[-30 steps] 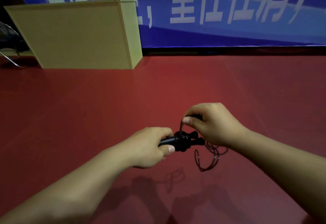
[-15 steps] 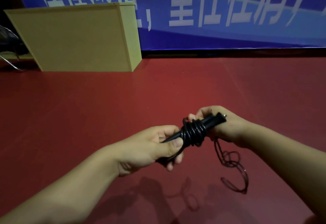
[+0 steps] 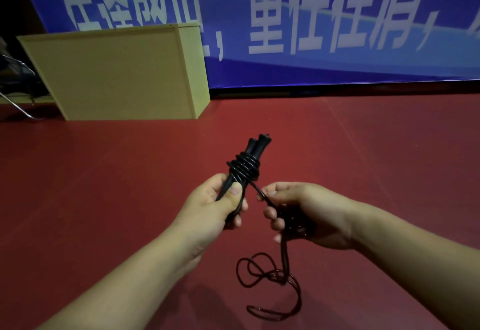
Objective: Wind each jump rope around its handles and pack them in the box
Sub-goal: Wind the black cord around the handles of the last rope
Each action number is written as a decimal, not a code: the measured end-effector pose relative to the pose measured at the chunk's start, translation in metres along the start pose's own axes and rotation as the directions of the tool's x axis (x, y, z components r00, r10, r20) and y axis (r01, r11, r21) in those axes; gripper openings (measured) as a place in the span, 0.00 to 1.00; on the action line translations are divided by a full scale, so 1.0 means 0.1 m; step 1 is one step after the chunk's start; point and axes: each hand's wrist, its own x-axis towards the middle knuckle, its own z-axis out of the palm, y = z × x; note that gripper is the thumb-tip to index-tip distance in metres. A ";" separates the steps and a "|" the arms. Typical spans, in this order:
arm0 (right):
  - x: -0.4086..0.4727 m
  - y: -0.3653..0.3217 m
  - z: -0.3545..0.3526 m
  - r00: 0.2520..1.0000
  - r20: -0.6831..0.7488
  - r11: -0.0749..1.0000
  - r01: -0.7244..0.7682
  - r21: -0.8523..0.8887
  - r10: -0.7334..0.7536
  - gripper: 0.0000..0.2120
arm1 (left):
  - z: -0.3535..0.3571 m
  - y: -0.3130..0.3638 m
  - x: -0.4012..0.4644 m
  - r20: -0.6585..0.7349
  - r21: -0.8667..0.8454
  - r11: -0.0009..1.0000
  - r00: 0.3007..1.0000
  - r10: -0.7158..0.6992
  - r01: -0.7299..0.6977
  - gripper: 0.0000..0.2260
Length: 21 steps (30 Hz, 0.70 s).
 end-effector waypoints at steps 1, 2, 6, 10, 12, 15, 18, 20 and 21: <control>0.00 -0.01 0.00 1.000 -0.003 1.000 -0.007 -0.001 0.007 0.08 | 0.00 0.00 0.01 -0.023 -0.006 1.000 1.000 0.008 -0.008 0.06; -0.01 -0.01 0.00 1.000 -0.012 1.000 -0.017 -0.003 0.017 0.09 | 0.00 0.00 0.02 -0.047 -0.016 1.000 0.999 0.014 -0.015 0.06; 0.00 0.02 -0.01 0.995 -0.065 0.996 -0.083 -0.031 0.081 0.05 | -0.04 0.01 0.06 -0.144 -0.068 0.998 0.990 -0.005 -0.004 0.08; 0.03 0.05 -0.06 0.964 -0.238 0.986 -0.142 -0.086 0.118 0.02 | -0.12 0.00 0.11 -0.229 -0.113 0.993 0.972 -0.056 0.031 0.09; 0.05 0.06 -0.10 0.950 -0.297 0.989 -0.124 -0.079 0.096 0.05 | -0.15 -0.02 0.11 -0.246 -0.111 0.993 0.966 -0.073 0.047 0.08; 0.07 0.07 -0.12 0.940 -0.336 0.993 -0.089 -0.081 0.057 0.06 | -0.14 -0.04 0.12 -0.248 -0.114 0.992 0.966 -0.078 0.051 0.08; 0.07 0.08 -0.12 0.932 -0.358 0.983 -0.111 -0.146 0.052 0.07 | -0.13 -0.03 0.12 -0.253 -0.114 0.992 0.965 -0.075 0.047 0.08; 0.08 0.08 -0.11 0.927 -0.372 0.978 -0.123 -0.168 0.053 0.07 | -0.13 -0.02 0.12 -0.255 -0.108 0.993 0.964 -0.072 0.046 0.08; 0.08 0.08 -0.11 0.921 -0.385 0.977 -0.127 -0.172 0.052 0.07 | -0.13 -0.03 0.12 -0.255 -0.101 0.994 0.965 -0.068 0.043 0.09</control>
